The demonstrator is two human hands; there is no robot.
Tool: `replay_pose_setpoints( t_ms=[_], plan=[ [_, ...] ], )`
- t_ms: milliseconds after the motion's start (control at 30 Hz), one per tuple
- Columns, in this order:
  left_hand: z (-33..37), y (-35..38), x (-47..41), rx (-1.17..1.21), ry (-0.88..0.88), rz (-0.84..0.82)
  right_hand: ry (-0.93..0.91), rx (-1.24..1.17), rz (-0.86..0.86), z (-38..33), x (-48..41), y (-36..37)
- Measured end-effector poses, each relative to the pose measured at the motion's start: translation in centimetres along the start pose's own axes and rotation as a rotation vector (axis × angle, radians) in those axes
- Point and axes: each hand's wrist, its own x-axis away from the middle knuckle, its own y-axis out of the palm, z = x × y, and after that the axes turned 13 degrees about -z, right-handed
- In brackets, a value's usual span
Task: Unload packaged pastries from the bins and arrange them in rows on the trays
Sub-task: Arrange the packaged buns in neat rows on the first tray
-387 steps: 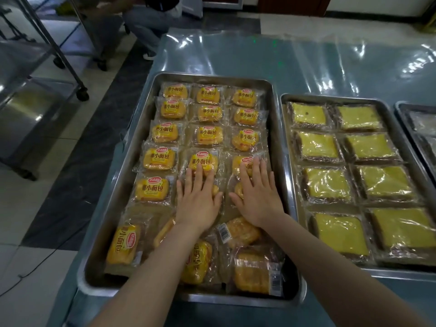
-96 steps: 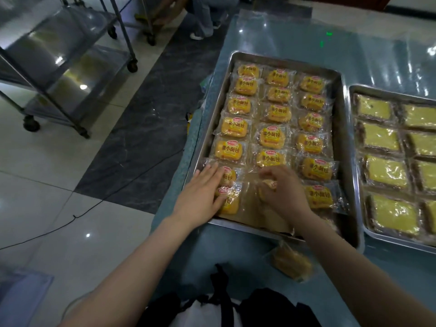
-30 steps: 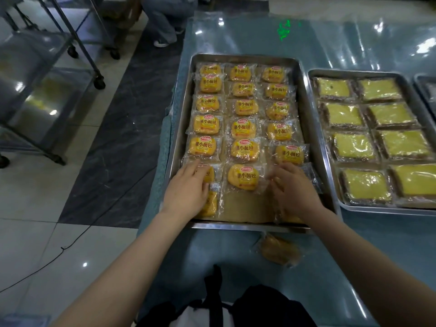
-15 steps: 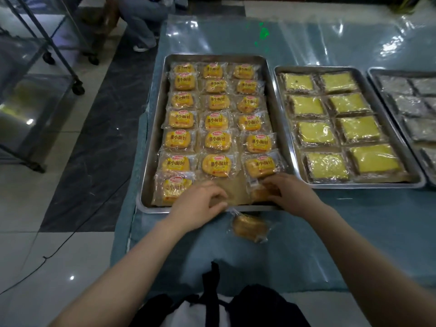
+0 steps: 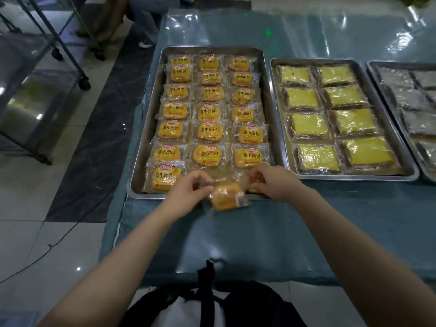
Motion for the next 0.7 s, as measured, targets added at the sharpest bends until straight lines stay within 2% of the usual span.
replay_pose_setpoints(
  t_ms=[67,133,300,467,600,700],
  plan=[
    [0.0,-1.1,0.0,0.193,-0.017,0.084,-0.014,-0.039,0.005,-0.2,-0.3,-0.3],
    [0.0,-2.2,-0.2,0.291,-0.042,0.191,-0.03,-0.113,-0.027,-0.1,-0.4,-0.7],
    [0.6,-3.8,-1.2,0.186,0.008,0.387,-0.013,-0.191,-0.093,0.2,-0.8,-1.6],
    [0.6,-4.2,-1.5,0.104,-0.014,0.409,-0.032,-0.265,-0.03,0.4,-1.5,-1.6],
    [0.0,-4.1,-1.1,0.081,-0.016,0.441,-0.067,-0.161,-0.027,0.7,-1.6,-1.4],
    [-0.5,-3.9,-0.9,0.085,-0.034,0.434,-0.066,-0.278,0.056,1.1,-1.6,-1.4]
  ],
)
